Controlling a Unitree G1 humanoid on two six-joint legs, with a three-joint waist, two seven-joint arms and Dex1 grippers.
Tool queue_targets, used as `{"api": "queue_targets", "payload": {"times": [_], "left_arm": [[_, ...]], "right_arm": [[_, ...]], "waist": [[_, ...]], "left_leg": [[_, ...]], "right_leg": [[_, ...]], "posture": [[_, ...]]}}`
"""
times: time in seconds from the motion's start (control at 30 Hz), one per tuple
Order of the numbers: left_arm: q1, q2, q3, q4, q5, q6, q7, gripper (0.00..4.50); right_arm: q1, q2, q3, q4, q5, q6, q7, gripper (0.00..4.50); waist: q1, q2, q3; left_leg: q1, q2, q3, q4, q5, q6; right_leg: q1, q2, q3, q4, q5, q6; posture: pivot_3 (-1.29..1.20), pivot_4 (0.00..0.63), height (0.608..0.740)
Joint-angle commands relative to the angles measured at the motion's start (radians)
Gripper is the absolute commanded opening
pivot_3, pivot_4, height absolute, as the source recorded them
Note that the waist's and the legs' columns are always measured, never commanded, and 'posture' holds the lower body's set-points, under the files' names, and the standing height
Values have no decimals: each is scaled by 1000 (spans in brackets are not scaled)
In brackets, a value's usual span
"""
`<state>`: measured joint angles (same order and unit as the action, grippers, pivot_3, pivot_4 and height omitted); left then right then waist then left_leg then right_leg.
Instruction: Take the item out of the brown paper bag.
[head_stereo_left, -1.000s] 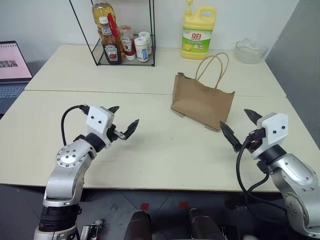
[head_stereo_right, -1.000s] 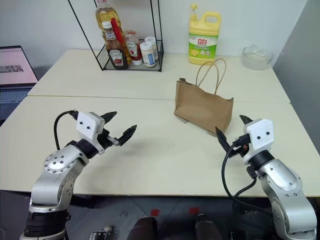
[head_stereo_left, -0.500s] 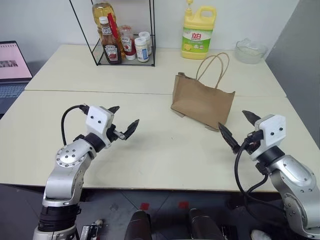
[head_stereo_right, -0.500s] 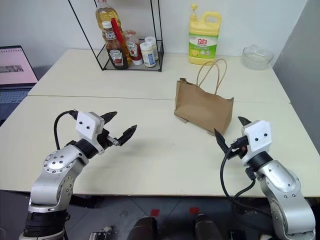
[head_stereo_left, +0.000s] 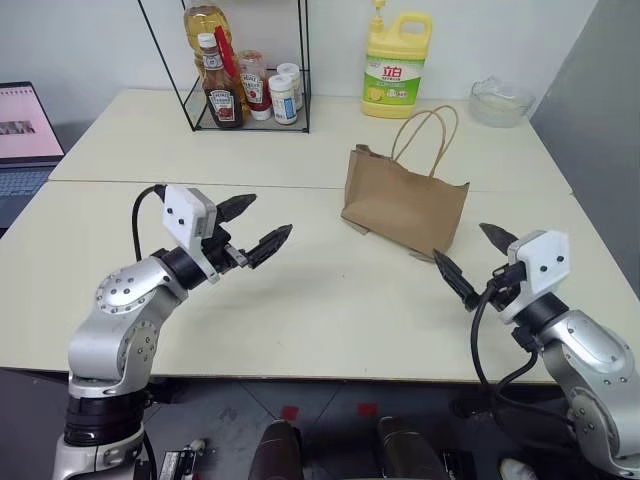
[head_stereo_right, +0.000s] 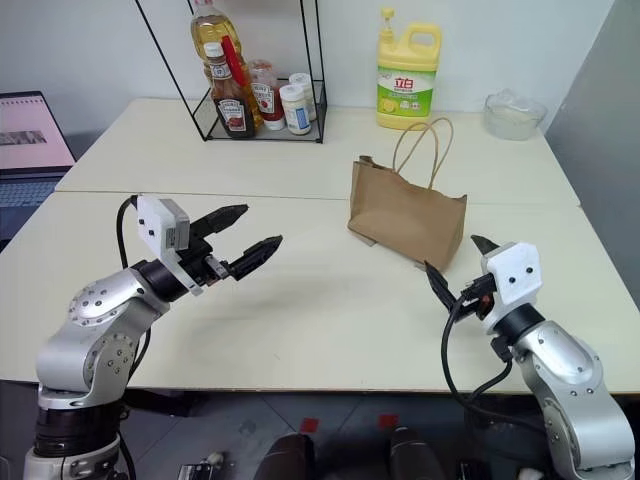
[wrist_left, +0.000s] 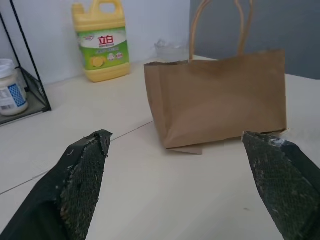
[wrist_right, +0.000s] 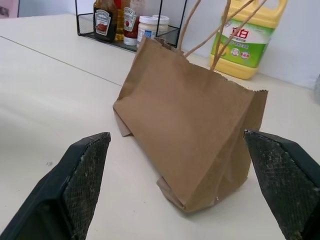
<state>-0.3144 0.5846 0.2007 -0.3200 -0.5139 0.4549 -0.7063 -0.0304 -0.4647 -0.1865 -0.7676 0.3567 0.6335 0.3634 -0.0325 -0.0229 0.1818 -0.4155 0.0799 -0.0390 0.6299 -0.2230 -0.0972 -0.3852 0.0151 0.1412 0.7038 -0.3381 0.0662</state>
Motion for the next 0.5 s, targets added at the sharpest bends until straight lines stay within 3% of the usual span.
{"api": "queue_targets", "payload": {"times": [0.03, 0.3, 0.5], "left_arm": [[-58, 36, -11, 15, -10, -5, -45, 4474], [-169, 47, -64, 72, 4, -9, -94, 4474], [-203, 32, -90, 76, 5, -4, -87, 4474]], "right_arm": [[-83, -26, -31, -61, 57, 97, -29, 4500], [-440, -79, -38, 117, 133, 405, -95, 4500], [-636, -98, -11, 337, 134, 499, -86, 4500]], "waist": [[0, 0, 0], [-1, 0, 0], [-1, 0, 0]], "left_leg": [[0, 0, 0, 0, 0, 0], [-1, 0, -1, 0, 0, 0], [-1, 0, -1, 0, 0, 0]], "right_leg": [[0, 0, 0, 0, 0, 0], [0, 0, -1, -1, 0, 0], [-1, 0, -1, -1, 0, 0]], "posture": [[0, 150, 740], [0, 150, 740], [0, 150, 740]]}}
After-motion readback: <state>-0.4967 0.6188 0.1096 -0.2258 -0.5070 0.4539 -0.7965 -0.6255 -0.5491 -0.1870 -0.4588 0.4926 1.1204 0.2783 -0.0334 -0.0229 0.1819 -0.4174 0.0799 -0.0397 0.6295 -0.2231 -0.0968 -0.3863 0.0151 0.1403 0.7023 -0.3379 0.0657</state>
